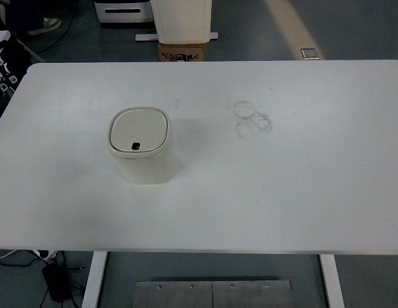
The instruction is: Open trash can
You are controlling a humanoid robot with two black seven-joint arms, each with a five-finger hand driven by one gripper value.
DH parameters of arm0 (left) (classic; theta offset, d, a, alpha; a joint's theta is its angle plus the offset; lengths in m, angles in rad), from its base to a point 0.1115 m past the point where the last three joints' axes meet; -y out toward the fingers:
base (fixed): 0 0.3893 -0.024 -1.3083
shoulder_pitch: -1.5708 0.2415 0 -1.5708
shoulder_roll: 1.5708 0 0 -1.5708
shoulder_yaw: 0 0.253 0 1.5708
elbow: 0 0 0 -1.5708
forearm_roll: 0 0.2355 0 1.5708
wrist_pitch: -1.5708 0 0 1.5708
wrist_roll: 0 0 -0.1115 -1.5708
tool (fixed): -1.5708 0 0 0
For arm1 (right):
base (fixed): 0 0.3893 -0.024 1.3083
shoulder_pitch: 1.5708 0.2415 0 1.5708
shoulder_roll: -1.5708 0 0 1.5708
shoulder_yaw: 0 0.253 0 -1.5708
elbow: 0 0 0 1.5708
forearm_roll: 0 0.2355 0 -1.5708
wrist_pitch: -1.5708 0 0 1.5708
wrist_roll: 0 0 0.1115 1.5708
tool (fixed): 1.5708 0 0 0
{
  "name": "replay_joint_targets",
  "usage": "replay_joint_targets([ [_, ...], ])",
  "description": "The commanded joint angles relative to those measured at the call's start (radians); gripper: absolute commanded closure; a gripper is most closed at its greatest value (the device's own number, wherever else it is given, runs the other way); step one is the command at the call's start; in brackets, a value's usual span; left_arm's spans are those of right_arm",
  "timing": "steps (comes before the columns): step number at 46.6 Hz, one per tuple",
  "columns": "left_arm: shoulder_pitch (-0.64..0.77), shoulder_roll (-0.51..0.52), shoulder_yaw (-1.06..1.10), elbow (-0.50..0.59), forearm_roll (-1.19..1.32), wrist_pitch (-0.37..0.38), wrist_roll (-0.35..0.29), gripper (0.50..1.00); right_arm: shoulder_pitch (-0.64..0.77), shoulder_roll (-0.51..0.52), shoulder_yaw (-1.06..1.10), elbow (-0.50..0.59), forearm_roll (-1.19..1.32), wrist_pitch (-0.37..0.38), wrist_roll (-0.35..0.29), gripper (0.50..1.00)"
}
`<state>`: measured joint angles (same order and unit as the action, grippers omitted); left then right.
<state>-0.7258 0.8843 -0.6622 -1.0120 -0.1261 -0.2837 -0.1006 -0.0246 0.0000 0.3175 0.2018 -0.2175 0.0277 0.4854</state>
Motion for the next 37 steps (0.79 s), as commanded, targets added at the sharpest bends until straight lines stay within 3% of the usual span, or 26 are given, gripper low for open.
replay_joint_targets([
  [1, -0.040, 0.001, 0.013, -0.008, 0.034, 0.000, 0.030, 0.500, 0.000, 0.000, 0.000, -0.001, 0.000, 0.000, -0.001, 0.509],
  [37, -0.537, 0.016, 0.553, -0.191, 0.355, -0.058, 0.090, 0.500, 0.000, 0.000, 0.000, -0.001, 0.001, 0.000, -0.001, 0.509],
])
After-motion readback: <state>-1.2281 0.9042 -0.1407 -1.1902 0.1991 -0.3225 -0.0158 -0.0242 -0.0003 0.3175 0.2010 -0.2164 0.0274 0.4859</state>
